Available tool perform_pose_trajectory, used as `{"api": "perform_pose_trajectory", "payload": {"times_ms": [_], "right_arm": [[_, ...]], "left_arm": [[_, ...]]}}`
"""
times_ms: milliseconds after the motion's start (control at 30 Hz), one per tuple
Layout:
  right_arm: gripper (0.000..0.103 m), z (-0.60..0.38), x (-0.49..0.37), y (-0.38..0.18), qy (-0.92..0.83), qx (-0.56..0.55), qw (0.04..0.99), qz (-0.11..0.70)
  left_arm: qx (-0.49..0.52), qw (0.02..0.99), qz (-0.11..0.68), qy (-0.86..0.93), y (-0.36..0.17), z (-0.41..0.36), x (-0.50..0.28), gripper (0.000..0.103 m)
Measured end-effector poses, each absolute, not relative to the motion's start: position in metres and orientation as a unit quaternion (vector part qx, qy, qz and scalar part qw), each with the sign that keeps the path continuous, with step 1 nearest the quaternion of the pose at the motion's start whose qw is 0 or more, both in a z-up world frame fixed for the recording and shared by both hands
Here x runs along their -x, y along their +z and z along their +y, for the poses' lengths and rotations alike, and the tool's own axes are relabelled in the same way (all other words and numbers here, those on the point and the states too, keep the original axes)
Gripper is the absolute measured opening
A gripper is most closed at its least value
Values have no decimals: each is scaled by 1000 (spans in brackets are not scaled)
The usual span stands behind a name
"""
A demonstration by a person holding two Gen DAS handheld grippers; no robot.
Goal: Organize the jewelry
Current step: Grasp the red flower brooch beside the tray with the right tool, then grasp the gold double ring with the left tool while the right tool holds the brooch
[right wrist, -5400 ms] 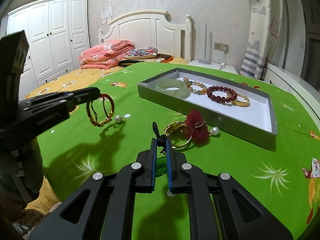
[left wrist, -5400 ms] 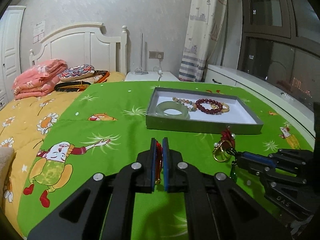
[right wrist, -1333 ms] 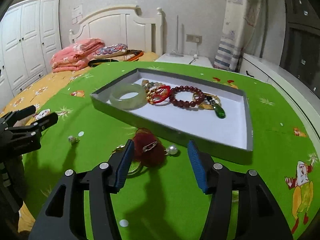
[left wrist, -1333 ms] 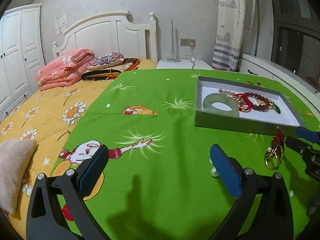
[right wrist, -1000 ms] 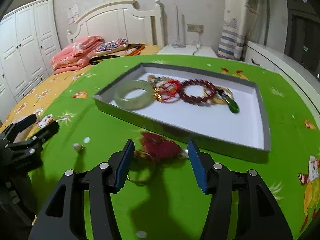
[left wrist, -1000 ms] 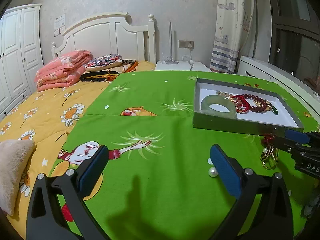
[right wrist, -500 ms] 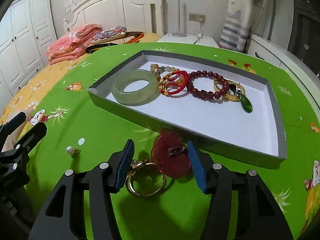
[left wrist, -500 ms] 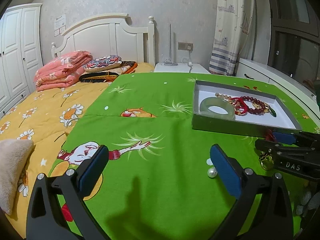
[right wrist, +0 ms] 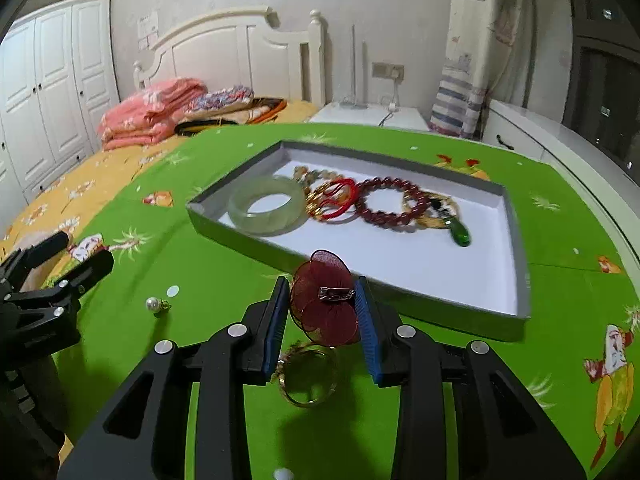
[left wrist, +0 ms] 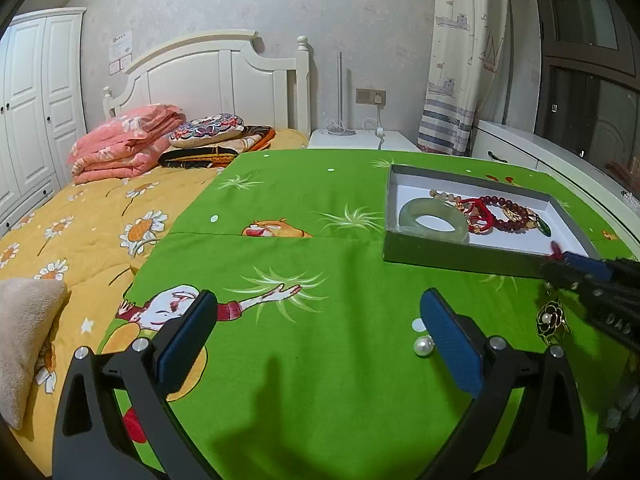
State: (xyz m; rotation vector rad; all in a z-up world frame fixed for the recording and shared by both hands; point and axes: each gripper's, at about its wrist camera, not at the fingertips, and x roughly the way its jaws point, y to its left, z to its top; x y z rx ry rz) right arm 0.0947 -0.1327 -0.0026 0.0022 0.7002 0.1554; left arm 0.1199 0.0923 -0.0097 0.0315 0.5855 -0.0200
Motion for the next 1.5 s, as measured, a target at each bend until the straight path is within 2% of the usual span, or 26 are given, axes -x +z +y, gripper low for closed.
{"api": "perform_pose_trajectory", "payload": {"times_ms": [167, 400, 800, 867, 1000, 1167, 1300, 1400, 1500], "right_arm": [[32, -159, -78, 13, 71, -27, 949, 306], [32, -183, -58, 11, 51, -18, 954, 295], [33, -216, -46, -7, 33, -49, 952, 301], [33, -214, -45, -8, 36, -48, 952, 299], [32, -215, -43, -8, 41, -52, 954, 294], [33, -220, -40, -7, 47, -66, 955, 286], [33, -220, -40, -8, 52, -69, 955, 283], [33, -220, -40, -8, 55, -70, 955, 283], [33, -218, -39, -8, 57, -66, 955, 283]], "left_arm": [[-27, 955, 294, -13, -10, 88, -121, 98], [-54, 960, 273, -5, -7, 74, -107, 98], [-33, 942, 306, -134, -6, -22, -91, 98], [-41, 936, 318, -142, -11, -38, -96, 93], [-63, 932, 329, -138, -19, -61, -105, 90], [-88, 919, 362, -128, -31, -79, -123, 79], [-118, 911, 377, -120, -40, -90, -130, 79], [-135, 908, 378, -118, -44, -96, -130, 70], [-138, 906, 384, -117, -48, -95, -131, 52]]}}
